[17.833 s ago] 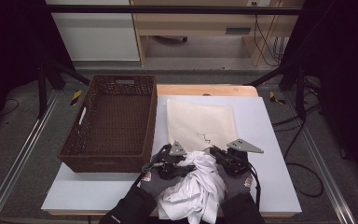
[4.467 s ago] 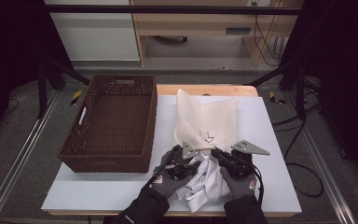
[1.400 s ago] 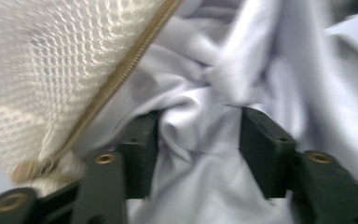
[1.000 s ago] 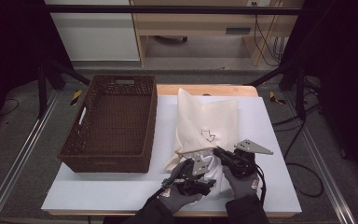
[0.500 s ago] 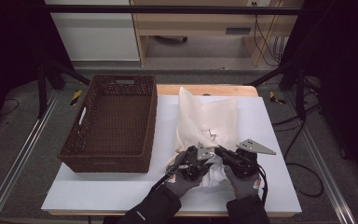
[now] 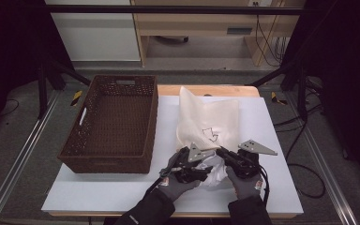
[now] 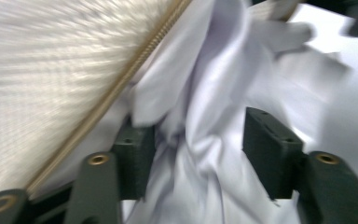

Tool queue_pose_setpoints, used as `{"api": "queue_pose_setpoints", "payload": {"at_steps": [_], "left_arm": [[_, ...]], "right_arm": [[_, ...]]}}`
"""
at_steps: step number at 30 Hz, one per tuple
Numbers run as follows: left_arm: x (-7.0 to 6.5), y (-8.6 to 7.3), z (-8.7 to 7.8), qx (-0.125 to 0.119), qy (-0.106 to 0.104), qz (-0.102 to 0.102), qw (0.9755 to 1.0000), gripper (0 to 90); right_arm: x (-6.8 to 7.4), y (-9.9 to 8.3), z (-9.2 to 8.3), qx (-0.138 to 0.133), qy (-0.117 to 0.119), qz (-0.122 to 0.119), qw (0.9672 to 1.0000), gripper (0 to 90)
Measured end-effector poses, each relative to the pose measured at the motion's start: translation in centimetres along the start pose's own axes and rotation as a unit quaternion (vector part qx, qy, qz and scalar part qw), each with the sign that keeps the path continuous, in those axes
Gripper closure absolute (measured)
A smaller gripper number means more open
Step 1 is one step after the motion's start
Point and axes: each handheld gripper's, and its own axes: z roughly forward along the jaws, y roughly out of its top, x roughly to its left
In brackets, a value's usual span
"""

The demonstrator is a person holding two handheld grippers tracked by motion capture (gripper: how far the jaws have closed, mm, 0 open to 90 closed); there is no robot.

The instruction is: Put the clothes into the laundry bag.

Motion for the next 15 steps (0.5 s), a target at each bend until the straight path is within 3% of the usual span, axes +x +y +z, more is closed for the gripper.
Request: {"api": "queue_pose_setpoints", "payload": {"at_steps": [3, 7, 9, 11, 15], "left_arm": [[0.7, -0.5, -2.7, -0.009, 0.002, -0.007, 0.9999, 38.5], [1.8, -2.4, -4.9, 0.008, 0.038, -0.014, 0.9992, 39.0], [2.5, -3.6, -5.4, 0.014, 0.059, -0.026, 0.9979, 42.4], [3.1, -4.6, -5.5, 0.022, 0.066, -0.043, 0.9966, 45.2], [3.9, -5.9, -4.7, 0.048, 0.090, -0.053, 0.9934, 47.5]], "right_arm": [[0.0, 0.0, 0.1, 0.001, 0.000, 0.000, 1.0000, 88.0], [0.0, -0.1, 0.1, 0.002, -0.001, -0.003, 1.0000, 88.0], [0.0, 0.0, 0.1, 0.003, -0.002, -0.003, 1.0000, 87.9], [0.1, -0.1, 0.1, 0.003, -0.002, -0.003, 1.0000, 87.9], [0.0, -0.1, 0.1, 0.004, -0.002, -0.005, 1.0000, 87.9]]}}
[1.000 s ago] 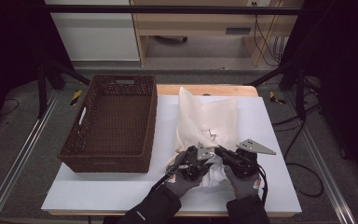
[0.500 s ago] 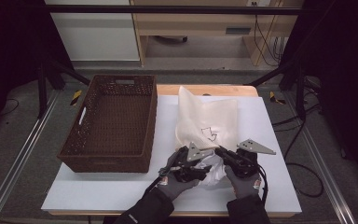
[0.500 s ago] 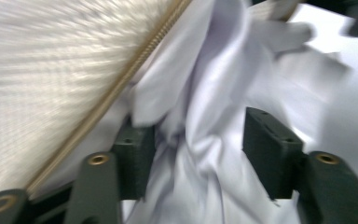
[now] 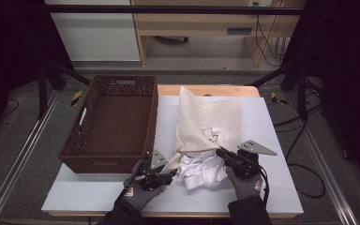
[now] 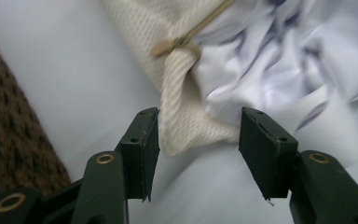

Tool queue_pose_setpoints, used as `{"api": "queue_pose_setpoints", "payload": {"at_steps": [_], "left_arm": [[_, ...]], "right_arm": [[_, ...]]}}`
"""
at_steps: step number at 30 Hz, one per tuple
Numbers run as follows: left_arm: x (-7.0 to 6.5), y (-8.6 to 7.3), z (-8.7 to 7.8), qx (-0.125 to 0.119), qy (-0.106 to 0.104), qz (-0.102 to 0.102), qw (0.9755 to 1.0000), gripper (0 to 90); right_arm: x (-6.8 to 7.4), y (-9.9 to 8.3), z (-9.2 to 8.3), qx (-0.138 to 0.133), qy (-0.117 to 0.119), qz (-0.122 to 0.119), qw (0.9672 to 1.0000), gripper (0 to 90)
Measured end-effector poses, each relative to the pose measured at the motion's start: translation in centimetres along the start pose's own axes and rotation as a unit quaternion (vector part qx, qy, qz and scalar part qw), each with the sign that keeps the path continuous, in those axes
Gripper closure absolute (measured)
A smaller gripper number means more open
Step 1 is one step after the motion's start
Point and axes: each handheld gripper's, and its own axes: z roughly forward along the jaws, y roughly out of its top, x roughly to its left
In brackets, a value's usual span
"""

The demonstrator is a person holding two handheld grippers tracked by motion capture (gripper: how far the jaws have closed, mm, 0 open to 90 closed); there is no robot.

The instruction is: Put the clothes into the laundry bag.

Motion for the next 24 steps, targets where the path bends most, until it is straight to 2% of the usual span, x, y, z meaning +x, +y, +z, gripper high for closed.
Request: {"api": "queue_pose_setpoints", "payload": {"at_steps": [4, 5, 7, 10, 11, 14, 18, 21, 22, 24], "left_arm": [[0.3, 0.0, 1.6, 0.008, 0.018, 0.003, 0.9998, 50.4], [0.4, 0.1, 1.9, 0.008, 0.010, 0.002, 0.9999, 53.4], [0.4, 0.2, 2.4, 0.009, 0.000, -0.001, 1.0000, 61.7], [0.0, 0.1, 2.1, 0.012, -0.007, 0.020, 0.9997, 79.6], [-0.1, 0.0, 1.8, 0.013, -0.009, 0.023, 0.9996, 82.5], [-0.2, -0.4, 0.8, 0.013, -0.021, 0.025, 0.9994, 84.3], [-0.7, -1.5, -0.8, 0.017, -0.022, 0.033, 0.9991, 84.5], [-0.9, -2.3, -0.9, 0.014, -0.028, 0.028, 0.9991, 84.3], [-1.0, -2.5, -0.8, 0.016, -0.025, 0.029, 0.9991, 84.3], [-0.9, -2.8, -0.5, 0.016, -0.034, 0.021, 0.9991, 84.1]], "right_arm": [[0.0, 0.0, 0.0, 0.000, -0.001, -0.002, 1.0000, 87.9], [0.0, 0.0, 0.0, 0.000, -0.001, -0.002, 1.0000, 87.9], [0.0, 0.0, 0.0, 0.000, 0.000, -0.002, 1.0000, 87.9], [0.0, 0.0, 0.0, 0.000, 0.001, -0.002, 1.0000, 87.9], [0.0, 0.0, 0.0, 0.000, 0.002, -0.002, 1.0000, 87.9], [0.1, 0.0, -0.1, 0.001, 0.003, -0.001, 1.0000, 87.8], [0.4, -0.1, 0.3, 0.008, 0.006, -0.008, 0.9999, 86.9], [0.9, -0.3, 0.7, 0.015, 0.007, -0.013, 0.9998, 84.7], [1.0, -0.3, 0.8, 0.018, 0.007, -0.016, 0.9997, 83.1], [1.2, -0.4, 0.9, 0.018, 0.006, -0.019, 0.9996, 78.3]]}}
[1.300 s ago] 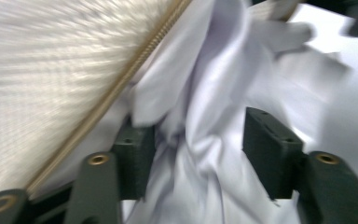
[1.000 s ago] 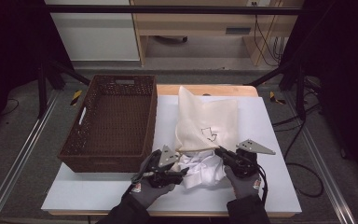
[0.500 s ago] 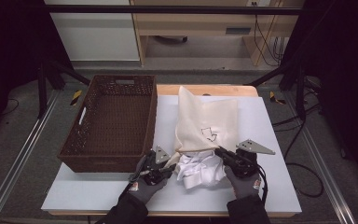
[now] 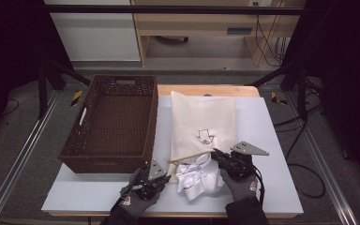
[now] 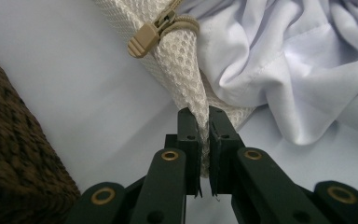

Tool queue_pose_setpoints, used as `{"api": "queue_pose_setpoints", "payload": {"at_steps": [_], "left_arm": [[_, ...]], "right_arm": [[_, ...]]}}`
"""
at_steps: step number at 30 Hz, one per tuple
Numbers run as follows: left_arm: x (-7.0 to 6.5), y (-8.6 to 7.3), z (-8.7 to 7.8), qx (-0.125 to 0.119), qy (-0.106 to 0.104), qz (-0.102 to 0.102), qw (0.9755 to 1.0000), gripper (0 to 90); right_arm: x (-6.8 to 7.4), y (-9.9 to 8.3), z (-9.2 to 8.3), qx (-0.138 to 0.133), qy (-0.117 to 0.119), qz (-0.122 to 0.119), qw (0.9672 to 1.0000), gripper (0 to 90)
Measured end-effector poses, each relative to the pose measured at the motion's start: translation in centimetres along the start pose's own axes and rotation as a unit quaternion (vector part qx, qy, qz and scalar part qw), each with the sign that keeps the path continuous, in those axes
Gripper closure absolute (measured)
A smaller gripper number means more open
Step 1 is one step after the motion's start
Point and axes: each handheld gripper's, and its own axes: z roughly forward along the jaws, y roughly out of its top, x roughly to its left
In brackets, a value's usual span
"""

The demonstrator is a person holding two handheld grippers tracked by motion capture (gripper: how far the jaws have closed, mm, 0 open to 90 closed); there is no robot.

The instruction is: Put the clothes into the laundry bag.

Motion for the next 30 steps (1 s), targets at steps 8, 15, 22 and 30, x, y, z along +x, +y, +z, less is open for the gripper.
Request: {"api": "queue_pose_setpoints", "payload": {"at_steps": [8, 15, 22, 30], "left_arm": [[0.8, -0.8, 0.4, -0.012, -0.019, -0.015, 0.9997, 83.7], [1.2, -1.1, 0.7, -0.012, -0.027, -0.026, 0.9992, 82.7], [1.2, -1.4, 0.8, -0.024, -0.028, -0.032, 0.9988, 82.4], [1.3, -1.6, 0.8, -0.029, -0.032, -0.031, 0.9986, 82.3]], "right_arm": [[0.4, -0.3, -1.3, -0.010, -0.019, -0.026, 0.9994, 49.1], [1.0, -1.2, -3.6, -0.014, -0.019, -0.027, 0.9994, 43.9], [1.5, -3.8, -2.9, 0.031, -0.010, -0.020, 0.9993, 44.0], [2.3, -4.9, 1.0, 0.079, -0.045, -0.035, 0.9953, 60.0]]}}
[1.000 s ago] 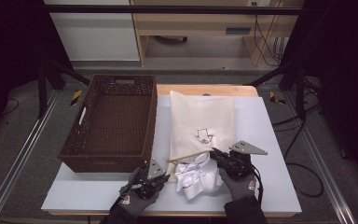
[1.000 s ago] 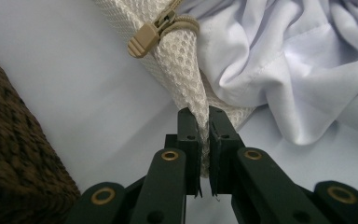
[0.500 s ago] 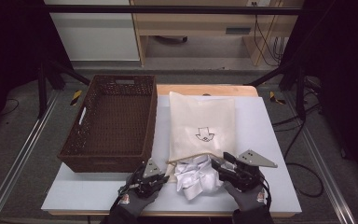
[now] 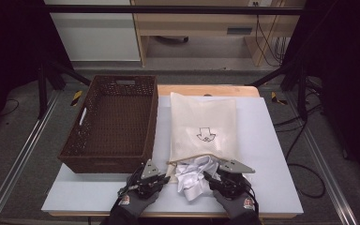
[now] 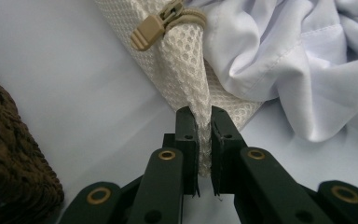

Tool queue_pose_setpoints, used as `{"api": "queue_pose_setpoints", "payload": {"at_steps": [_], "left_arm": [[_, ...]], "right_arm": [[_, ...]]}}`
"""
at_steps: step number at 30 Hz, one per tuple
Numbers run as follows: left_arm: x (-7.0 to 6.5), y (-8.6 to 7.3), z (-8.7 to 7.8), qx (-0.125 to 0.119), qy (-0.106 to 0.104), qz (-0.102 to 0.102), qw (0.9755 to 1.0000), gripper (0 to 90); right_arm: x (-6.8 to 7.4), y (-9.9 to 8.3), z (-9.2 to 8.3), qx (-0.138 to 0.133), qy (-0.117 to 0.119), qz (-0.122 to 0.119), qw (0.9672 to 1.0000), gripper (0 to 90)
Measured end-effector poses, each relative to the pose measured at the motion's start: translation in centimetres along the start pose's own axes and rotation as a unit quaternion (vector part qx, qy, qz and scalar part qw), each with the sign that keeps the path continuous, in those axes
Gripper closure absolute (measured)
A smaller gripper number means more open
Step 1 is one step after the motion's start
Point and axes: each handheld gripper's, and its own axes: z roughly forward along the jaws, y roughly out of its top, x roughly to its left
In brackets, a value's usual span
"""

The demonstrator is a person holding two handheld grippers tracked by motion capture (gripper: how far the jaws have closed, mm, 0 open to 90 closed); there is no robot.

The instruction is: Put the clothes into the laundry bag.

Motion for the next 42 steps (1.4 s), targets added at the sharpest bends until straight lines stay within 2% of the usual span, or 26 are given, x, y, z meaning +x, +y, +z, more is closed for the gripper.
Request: {"api": "queue_pose_setpoints", "payload": {"at_steps": [3, 5, 7, 11, 13, 15, 17, 20, 24, 28, 31, 36, 39, 42], "left_arm": [[-0.1, 0.0, 0.0, 0.001, 0.002, 0.004, 1.0000, 82.4], [-0.1, 0.1, 0.0, 0.003, 0.002, 0.005, 1.0000, 82.7], [0.0, 0.1, 0.0, 0.004, 0.000, 0.004, 1.0000, 83.4], [0.0, 0.2, 0.0, 0.009, 0.000, 0.009, 0.9999, 84.0], [-0.1, 0.3, 0.0, 0.010, 0.001, 0.011, 0.9999, 84.1], [0.0, 0.2, 0.0, 0.009, -0.002, 0.010, 0.9999, 84.1], [0.1, 0.2, 0.0, 0.008, -0.003, 0.009, 0.9999, 84.1], [0.1, 0.2, 0.0, 0.007, -0.005, 0.008, 0.9999, 83.9], [0.1, 0.2, 0.0, 0.007, -0.005, 0.006, 0.9999, 83.8], [0.2, 0.2, 0.0, 0.008, -0.006, 0.004, 0.9999, 83.7], [0.1, 0.2, 0.0, 0.007, -0.005, 0.003, 1.0000, 83.7], [0.1, 0.1, 0.0, 0.005, -0.005, 0.001, 1.0000, 83.6], [0.1, 0.1, 0.0, 0.006, -0.005, 0.002, 1.0000, 83.6], [0.1, 0.1, 0.0, 0.006, -0.004, 0.003, 1.0000, 83.6]], "right_arm": [[-0.1, 0.4, 0.8, 0.022, -0.009, 0.006, 0.9997, 77.8], [0.0, 0.6, 1.1, 0.031, -0.012, 0.017, 0.9993, 85.5], [0.1, 0.9, 1.2, 0.033, -0.016, 0.015, 0.9992, 86.8], [0.3, 2.6, 1.3, 0.010, -0.030, 0.025, 0.9992, 87.1], [0.3, 3.6, 1.8, -0.003, -0.052, 0.024, 0.9984, 87.0], [0.2, 4.1, 2.7, -0.004, -0.078, 0.021, 0.9967, 86.5], [-0.2, 3.9, 3.8, 0.000, -0.089, 0.025, 0.9957, 85.1], [-0.3, 3.1, 4.1, -0.009, -0.084, 0.023, 0.9962, 81.8], [-0.8, 2.6, 2.6, -0.029, -0.034, 0.025, 0.9987, 71.8], [-1.2, 2.1, 0.5, -0.042, -0.004, 0.030, 0.9987, 62.0], [-1.2, 1.7, -1.0, -0.052, 0.008, 0.031, 0.9982, 55.4], [-0.9, 0.7, -2.5, -0.065, -0.001, 0.019, 0.9977, 42.9], [-0.6, -0.1, -2.1, -0.057, -0.013, 0.008, 0.9982, 41.3], [-0.6, -0.3, -1.2, -0.043, -0.016, 0.010, 0.9989, 42.5]]}}
